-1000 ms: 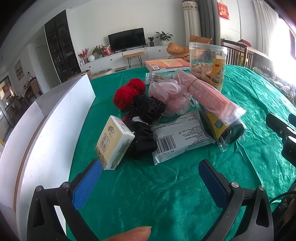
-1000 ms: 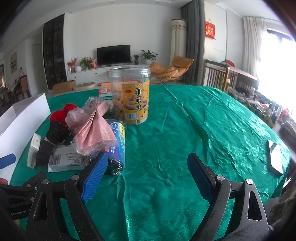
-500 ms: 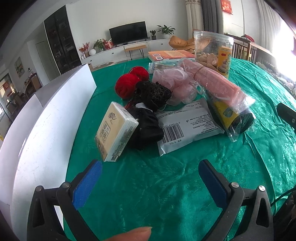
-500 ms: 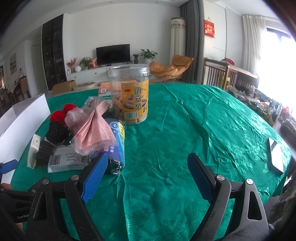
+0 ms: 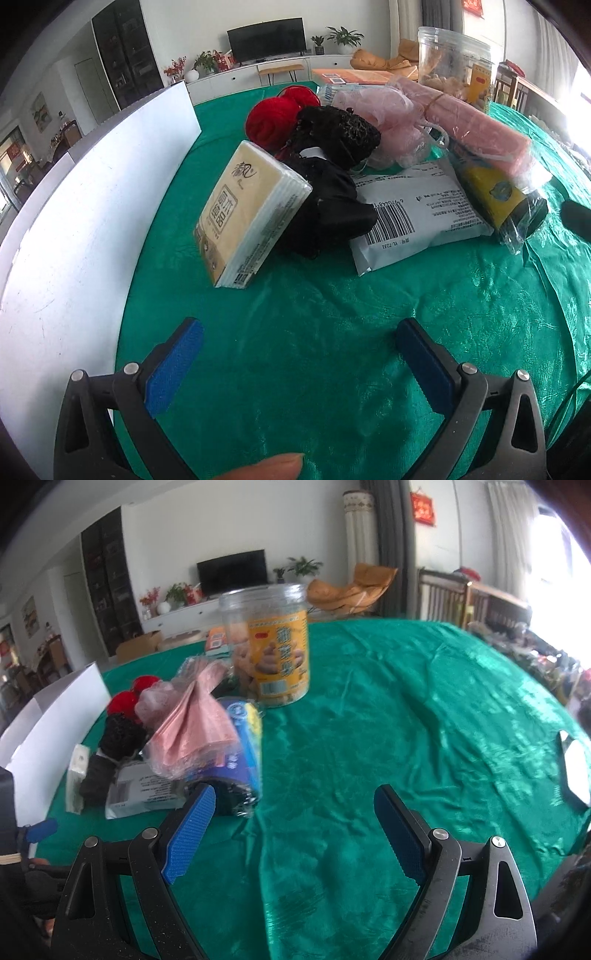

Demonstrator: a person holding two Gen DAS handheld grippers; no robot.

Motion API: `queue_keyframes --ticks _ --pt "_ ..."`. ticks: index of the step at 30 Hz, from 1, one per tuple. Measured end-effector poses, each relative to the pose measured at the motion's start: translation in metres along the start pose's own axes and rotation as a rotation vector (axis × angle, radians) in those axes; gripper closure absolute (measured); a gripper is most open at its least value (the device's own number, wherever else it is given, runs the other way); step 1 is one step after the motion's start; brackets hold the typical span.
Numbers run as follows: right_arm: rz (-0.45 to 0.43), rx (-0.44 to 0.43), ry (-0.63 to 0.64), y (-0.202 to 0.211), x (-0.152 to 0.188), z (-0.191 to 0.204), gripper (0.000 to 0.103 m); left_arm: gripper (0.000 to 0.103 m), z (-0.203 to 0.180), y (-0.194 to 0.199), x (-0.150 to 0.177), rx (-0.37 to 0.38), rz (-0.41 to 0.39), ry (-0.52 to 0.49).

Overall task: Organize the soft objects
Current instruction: 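Move right tool to the pink strip bundle while left tool approaches the white barcode packet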

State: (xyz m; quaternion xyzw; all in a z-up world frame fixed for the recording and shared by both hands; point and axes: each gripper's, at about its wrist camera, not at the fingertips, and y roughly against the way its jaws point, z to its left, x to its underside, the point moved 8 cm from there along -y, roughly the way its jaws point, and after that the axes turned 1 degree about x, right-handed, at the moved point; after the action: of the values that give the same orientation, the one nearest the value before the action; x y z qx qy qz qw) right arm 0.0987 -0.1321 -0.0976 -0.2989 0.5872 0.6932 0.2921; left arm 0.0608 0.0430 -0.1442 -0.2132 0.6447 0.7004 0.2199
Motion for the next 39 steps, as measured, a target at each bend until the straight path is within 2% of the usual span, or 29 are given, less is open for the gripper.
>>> queue_keyframes --ticks 2,5,6,7,9,10,11,14,17,20,23,28,33,36,37,39 --pt "0.065 -0.078 0.041 -0.022 0.001 0.019 0.013 0.000 0.000 -0.001 0.000 0.007 0.005 0.007" --pt "0.127 -0.049 0.110 -0.055 -0.004 0.027 0.013 0.000 -0.001 -0.002 -0.001 0.007 0.014 -0.003" --pt "0.150 -0.048 0.067 -0.064 -0.006 0.019 0.014 0.000 -0.001 -0.001 -0.001 0.004 0.017 -0.008" --pt "0.133 0.008 -0.022 -0.064 -0.010 -0.002 0.016 0.000 0.000 -0.002 -0.001 0.003 0.017 -0.011" --pt "0.033 0.293 -0.220 -0.040 -0.013 -0.072 0.012 0.000 0.002 -0.004 -0.001 0.012 0.012 -0.008" --pt "-0.002 0.391 -0.298 -0.024 -0.010 -0.103 0.012 0.000 0.003 -0.005 -0.002 0.021 0.011 0.001" --pt "-0.016 0.415 -0.362 -0.013 -0.005 -0.126 0.012 0.000 0.003 -0.005 -0.002 0.028 0.012 0.013" --pt "-0.054 0.328 -0.539 0.008 0.008 -0.155 0.012 0.000 0.004 -0.010 -0.007 0.046 0.026 0.048" --pt "-0.028 0.261 -0.568 0.005 0.017 -0.145 0.012 0.000 0.006 -0.013 -0.007 0.074 0.042 0.071" --pt "0.034 0.224 -0.470 -0.006 0.013 -0.121 0.012 0.000 0.007 -0.015 -0.009 0.080 0.032 0.061" --pt "0.030 0.195 -0.366 -0.009 0.010 -0.100 0.012 0.000 0.007 -0.015 -0.009 0.076 0.030 0.064" --pt "0.045 0.061 -0.239 -0.018 0.005 -0.061 0.012 0.000 0.006 -0.015 -0.009 0.080 0.051 0.053" --pt "0.048 -0.054 -0.084 -0.017 0.001 -0.012 0.012 0.000 0.008 -0.013 -0.005 0.128 0.097 -0.014" --pt "0.175 -0.155 -0.066 -0.037 -0.004 0.014 0.012 0.000 0.011 -0.007 -0.003 0.162 0.139 -0.055" --pt "0.223 -0.194 -0.054 -0.046 -0.009 0.024 0.013 0.000 0.013 -0.002 -0.006 0.165 0.128 -0.069" --pt "0.288 -0.201 -0.008 -0.062 -0.018 0.039 0.014 0.000 0.018 0.010 -0.017 0.146 0.082 -0.094"
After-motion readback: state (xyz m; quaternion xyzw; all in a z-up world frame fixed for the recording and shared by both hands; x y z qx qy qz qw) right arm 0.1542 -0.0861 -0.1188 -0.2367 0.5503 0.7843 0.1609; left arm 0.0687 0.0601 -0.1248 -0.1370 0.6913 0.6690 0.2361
